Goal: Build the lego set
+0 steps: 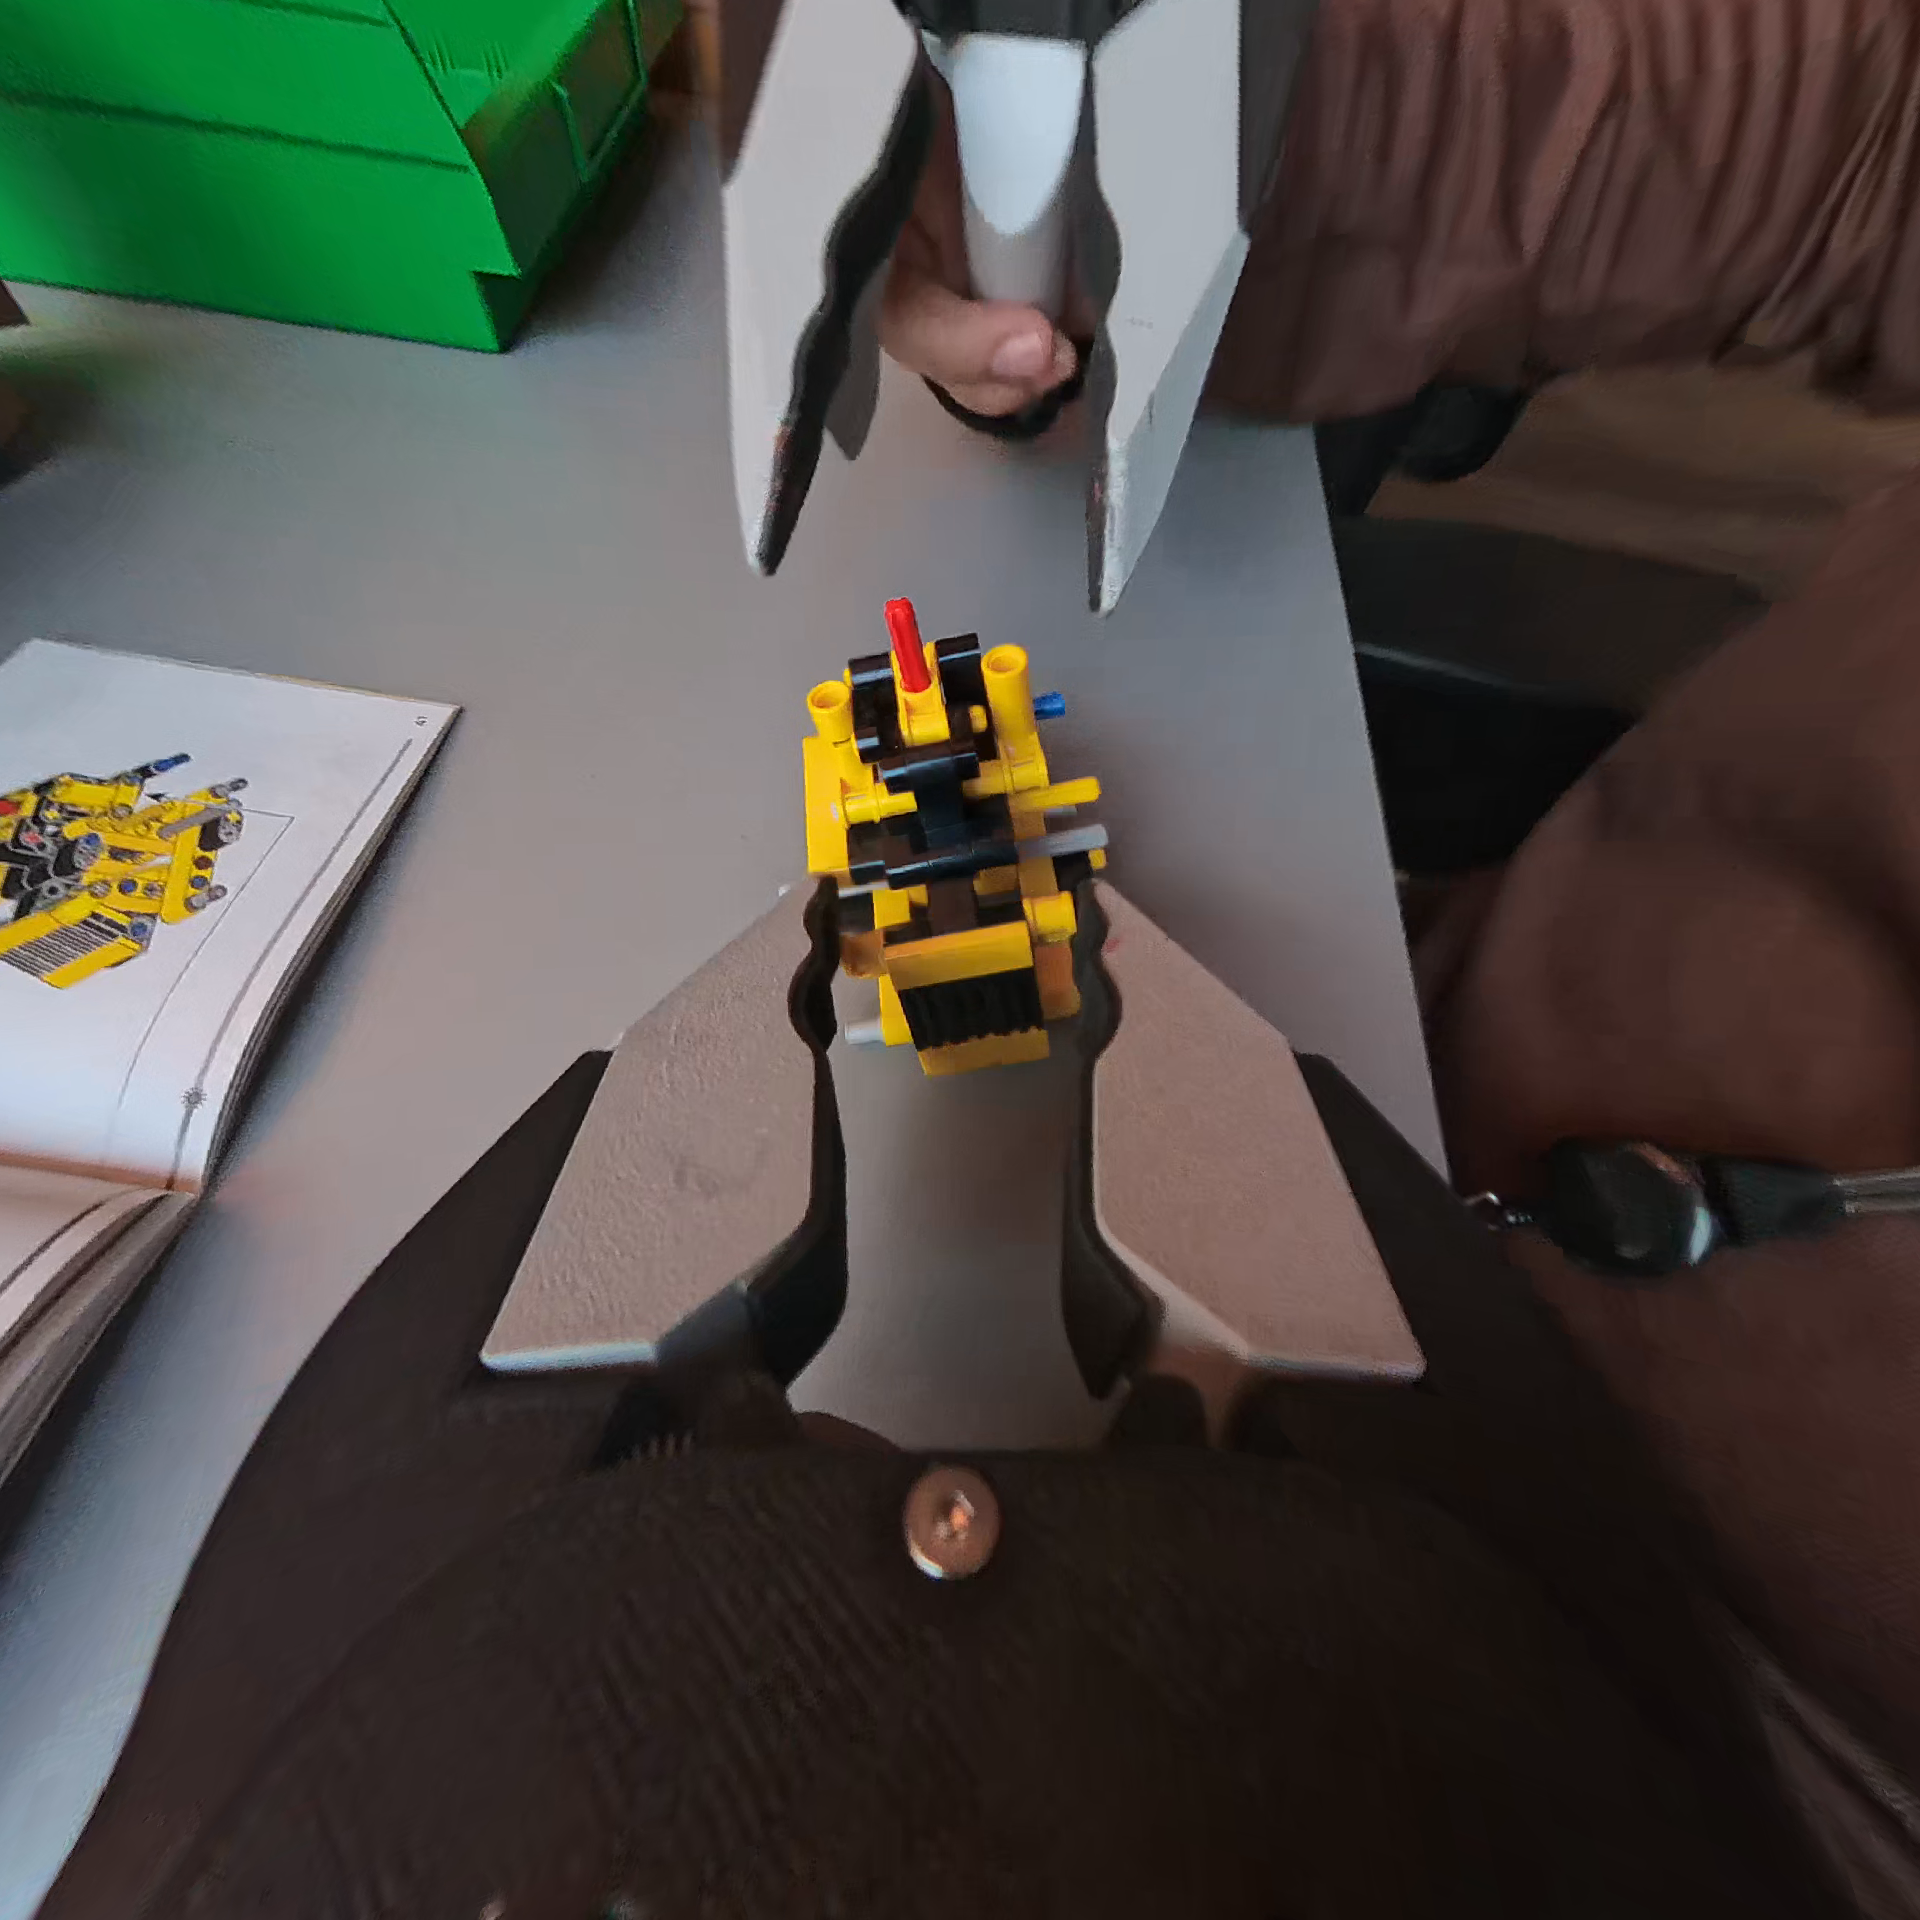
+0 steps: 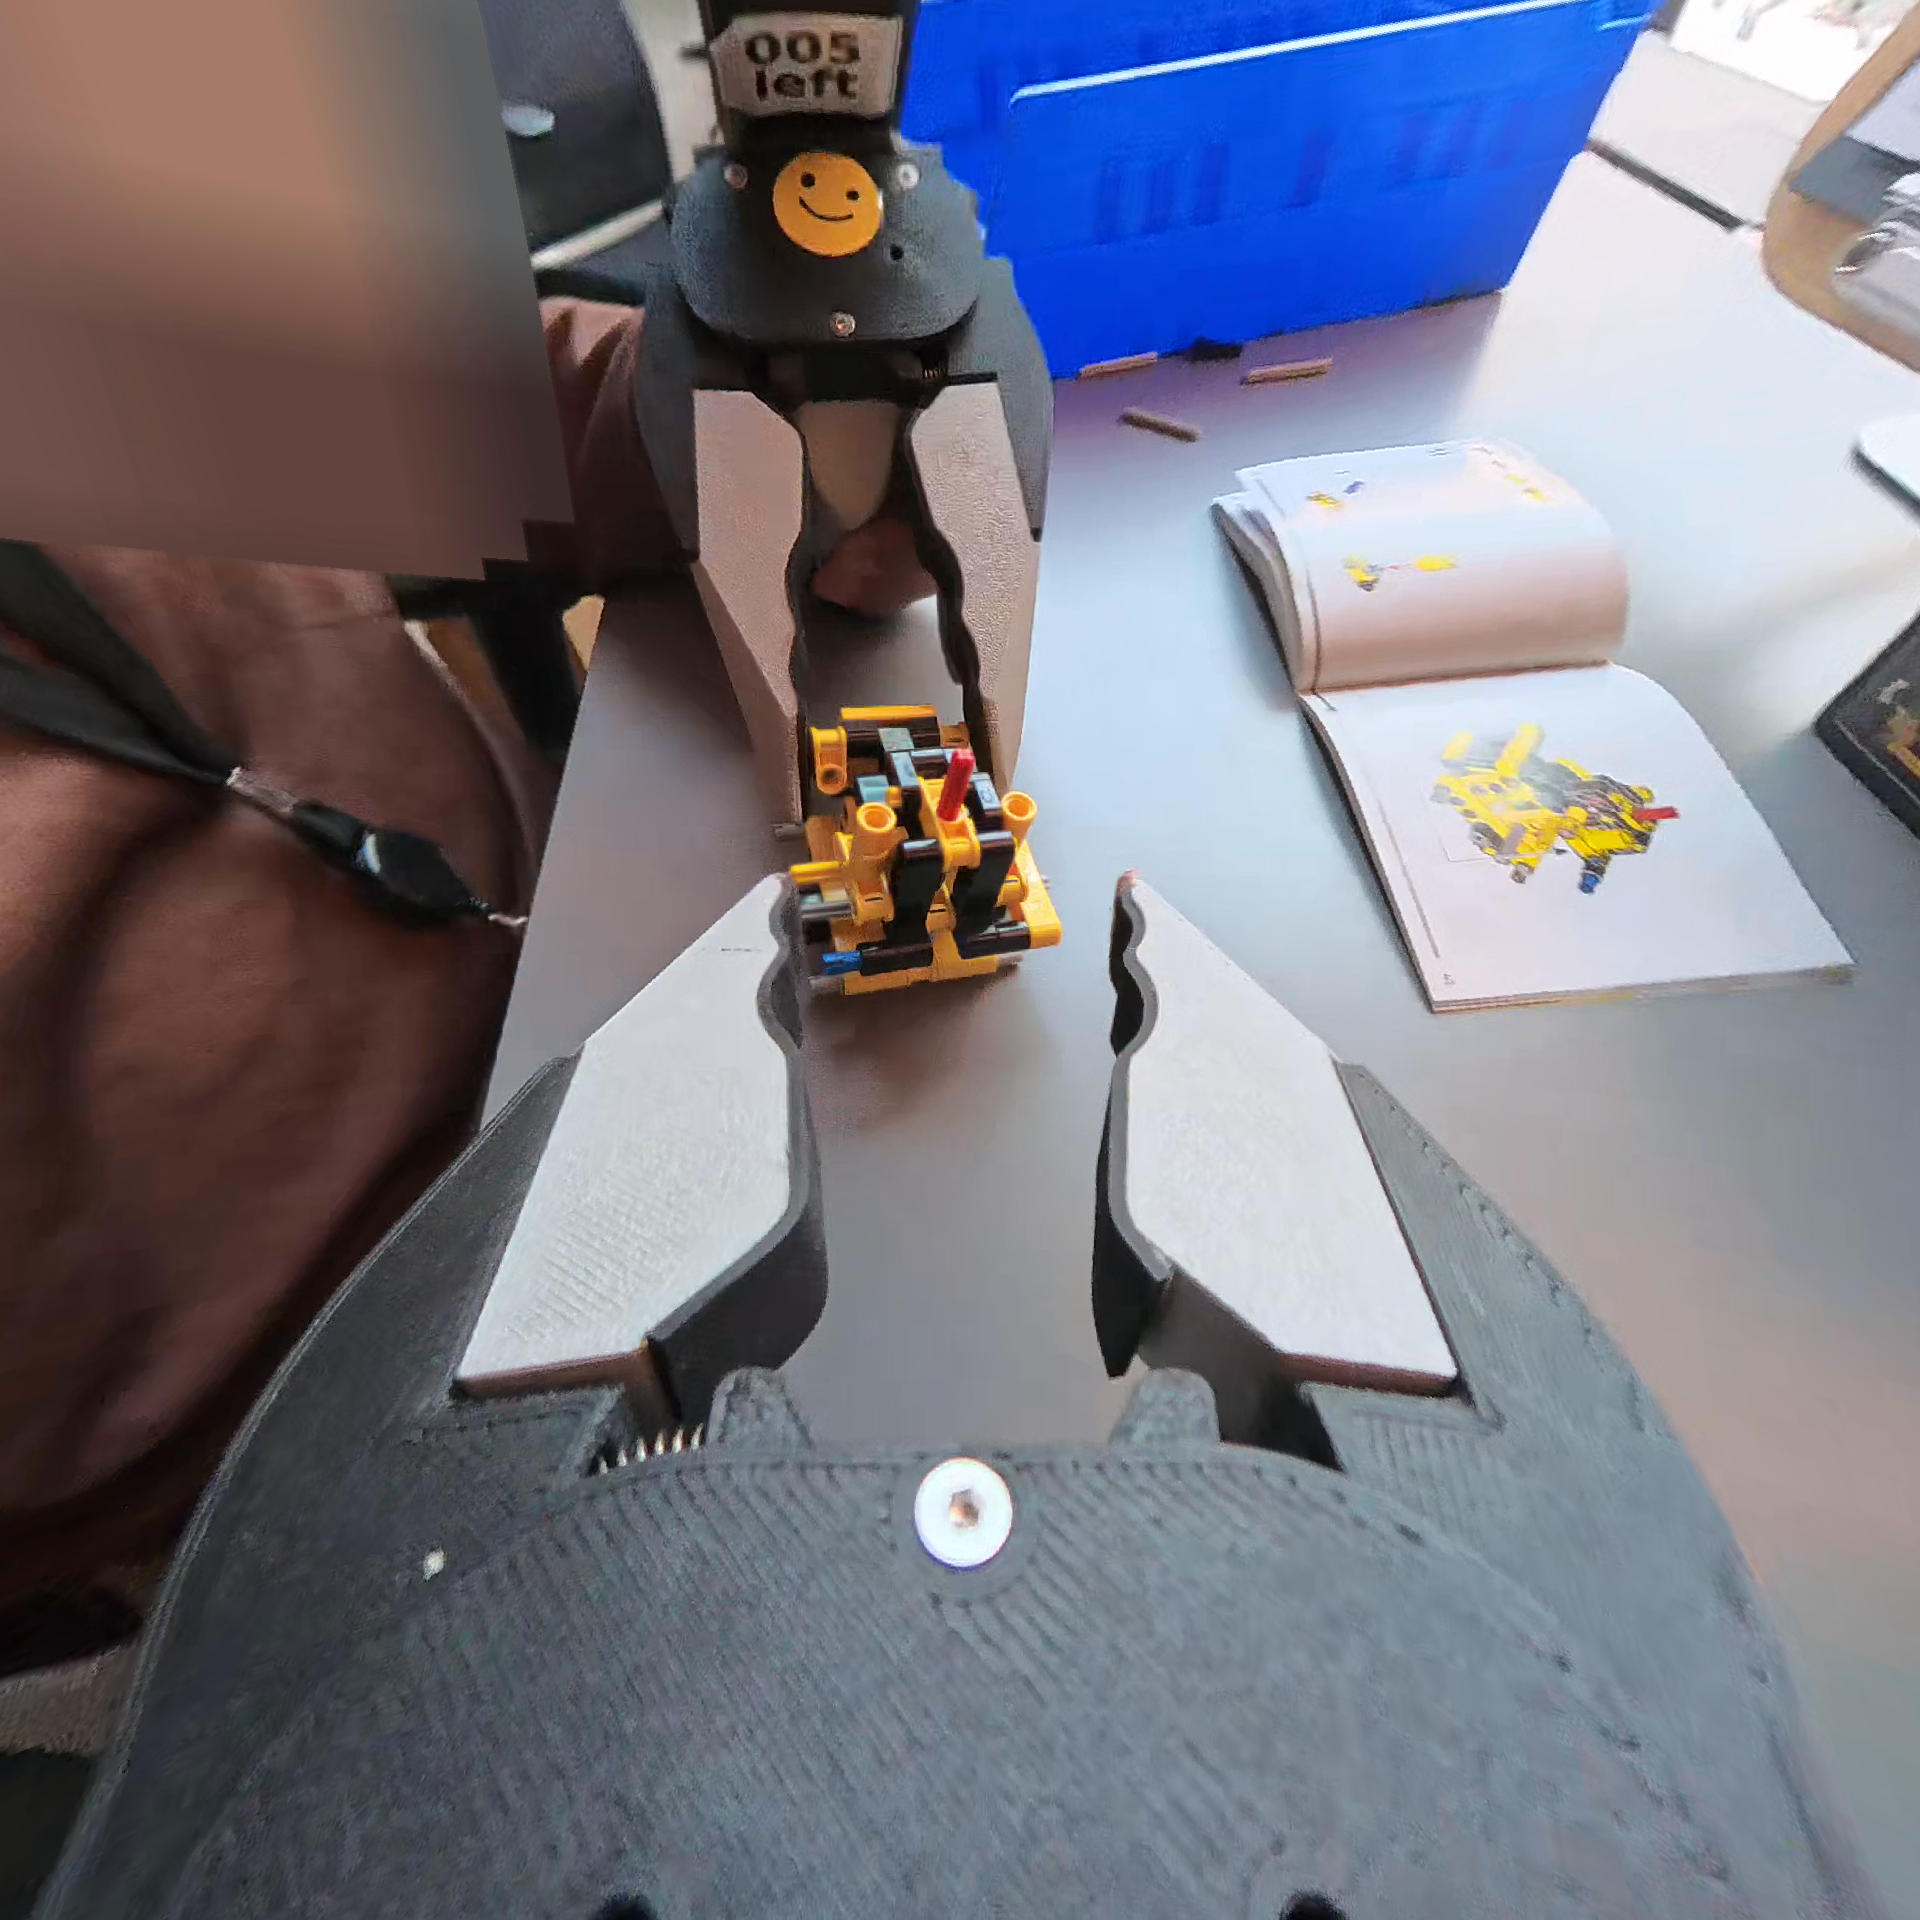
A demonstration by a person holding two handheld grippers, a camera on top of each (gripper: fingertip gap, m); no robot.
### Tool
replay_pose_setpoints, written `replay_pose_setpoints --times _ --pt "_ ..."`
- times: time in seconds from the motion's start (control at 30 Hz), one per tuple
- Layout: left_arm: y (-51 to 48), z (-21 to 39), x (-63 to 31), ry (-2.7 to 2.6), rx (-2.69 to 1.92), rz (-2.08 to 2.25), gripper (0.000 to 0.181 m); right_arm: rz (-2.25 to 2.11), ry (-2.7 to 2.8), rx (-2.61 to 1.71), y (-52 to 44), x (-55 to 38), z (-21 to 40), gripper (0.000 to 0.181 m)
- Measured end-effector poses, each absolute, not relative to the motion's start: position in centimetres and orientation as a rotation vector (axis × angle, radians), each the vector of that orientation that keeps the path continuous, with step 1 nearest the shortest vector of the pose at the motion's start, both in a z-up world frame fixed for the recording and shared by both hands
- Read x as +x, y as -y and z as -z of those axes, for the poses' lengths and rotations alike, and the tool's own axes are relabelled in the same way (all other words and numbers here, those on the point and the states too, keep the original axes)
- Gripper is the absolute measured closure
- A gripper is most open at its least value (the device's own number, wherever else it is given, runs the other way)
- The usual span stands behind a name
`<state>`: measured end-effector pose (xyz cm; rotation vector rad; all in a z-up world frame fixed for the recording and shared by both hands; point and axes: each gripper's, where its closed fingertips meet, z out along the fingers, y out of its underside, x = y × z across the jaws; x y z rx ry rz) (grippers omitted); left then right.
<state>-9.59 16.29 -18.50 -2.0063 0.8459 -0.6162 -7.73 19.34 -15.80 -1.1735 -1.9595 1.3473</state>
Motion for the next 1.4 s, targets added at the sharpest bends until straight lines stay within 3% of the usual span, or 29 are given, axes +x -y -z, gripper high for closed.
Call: replay_pose_setpoints --times 0.33,0.7,1.07,1.13,1.4 --pt "-16.1 18.1 -10.0 -0.827 -2.004 0.704 0.139 -1.456 1.903 -1.179 -18.6 -8.1 15.7 0.124" --pt "-14.7 16.5 -8.4 -1.320 -1.494 -0.130 0.138 -1.093 2.040 -0.825 -15.8 -7.5 15.8 0.115" --pt "-15.2 18.0 -9.1 -1.367 -1.524 -0.138 0.138 -0.769 2.177 -0.637 -15.0 -8.4 17.1 0.126" --pt "-15.2 17.9 -9.0 -1.366 -1.521 -0.139 0.138 -0.755 2.212 -0.634 -15.1 -8.4 17.4 0.137" --pt "-15.2 18.0 -9.0 -1.362 -1.522 -0.143 0.138 -0.777 2.205 -0.612 -15.2 -8.6 17.6 0.139"
